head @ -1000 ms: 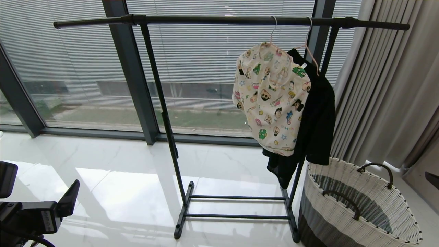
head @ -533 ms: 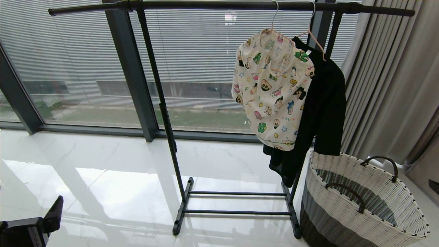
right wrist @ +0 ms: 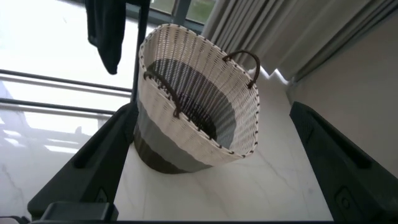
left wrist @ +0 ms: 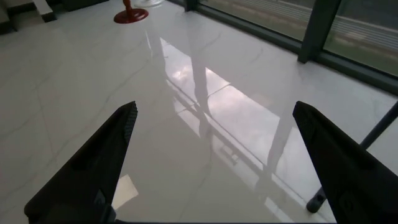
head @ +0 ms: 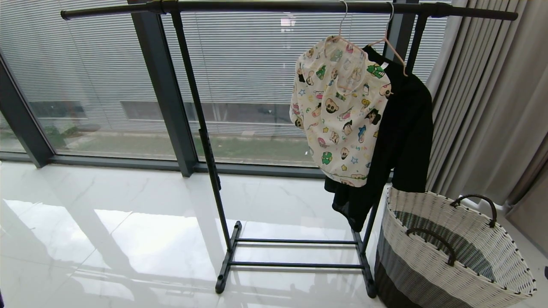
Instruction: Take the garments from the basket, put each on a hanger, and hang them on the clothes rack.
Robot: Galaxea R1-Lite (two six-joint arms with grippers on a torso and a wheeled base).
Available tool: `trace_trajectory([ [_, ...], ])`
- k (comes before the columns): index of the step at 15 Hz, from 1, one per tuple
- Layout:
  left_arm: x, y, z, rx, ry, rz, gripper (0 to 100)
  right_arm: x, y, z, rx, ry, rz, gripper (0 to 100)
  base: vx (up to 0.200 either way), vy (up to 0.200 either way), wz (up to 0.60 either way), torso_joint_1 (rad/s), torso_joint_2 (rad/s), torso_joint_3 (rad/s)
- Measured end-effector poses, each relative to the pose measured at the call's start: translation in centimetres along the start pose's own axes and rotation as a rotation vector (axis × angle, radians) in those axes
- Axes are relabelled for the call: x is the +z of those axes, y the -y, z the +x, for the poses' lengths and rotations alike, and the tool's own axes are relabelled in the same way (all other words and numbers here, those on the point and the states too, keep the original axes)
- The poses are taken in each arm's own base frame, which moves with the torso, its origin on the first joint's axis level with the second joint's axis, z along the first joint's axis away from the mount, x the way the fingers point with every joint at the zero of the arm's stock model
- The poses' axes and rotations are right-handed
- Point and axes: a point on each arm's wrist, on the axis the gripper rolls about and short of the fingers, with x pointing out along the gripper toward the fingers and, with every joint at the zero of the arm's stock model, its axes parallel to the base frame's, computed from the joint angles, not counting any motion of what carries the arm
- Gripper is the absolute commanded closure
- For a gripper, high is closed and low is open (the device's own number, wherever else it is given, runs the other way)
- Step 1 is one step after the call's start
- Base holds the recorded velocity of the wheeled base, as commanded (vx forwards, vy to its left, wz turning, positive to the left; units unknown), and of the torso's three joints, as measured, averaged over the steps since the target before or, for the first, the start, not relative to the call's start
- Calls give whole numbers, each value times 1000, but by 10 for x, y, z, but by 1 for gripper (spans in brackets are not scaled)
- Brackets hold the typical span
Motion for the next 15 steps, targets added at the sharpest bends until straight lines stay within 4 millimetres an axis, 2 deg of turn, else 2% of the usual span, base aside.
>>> trace_trajectory([
  [4, -24, -29, -35, 24, 89, 15, 0, -46, -12, -31, -22, 103, -2, 0, 0, 0, 0, 0, 0, 0],
  [6, -46, -35, -43, 32, 33, 69, 0, -61, -15, -39, -39, 145, -14, 0, 0, 0, 0, 0, 0, 0],
  [7, -50, -37, -45, 27, 36, 67, 0, -66, -17, -40, -43, 150, -18, 0, 0, 0, 0, 0, 0, 0],
  [13, -52, -39, -48, 22, 75, -1, 0, -71, -18, -44, -57, 186, -9, 0, 0, 0, 0, 0, 0, 0],
  [15, -52, -38, -48, -44, 85, -2, 0, -71, -18, -44, -57, 192, -14, 0, 0, 0, 0, 0, 0, 0],
])
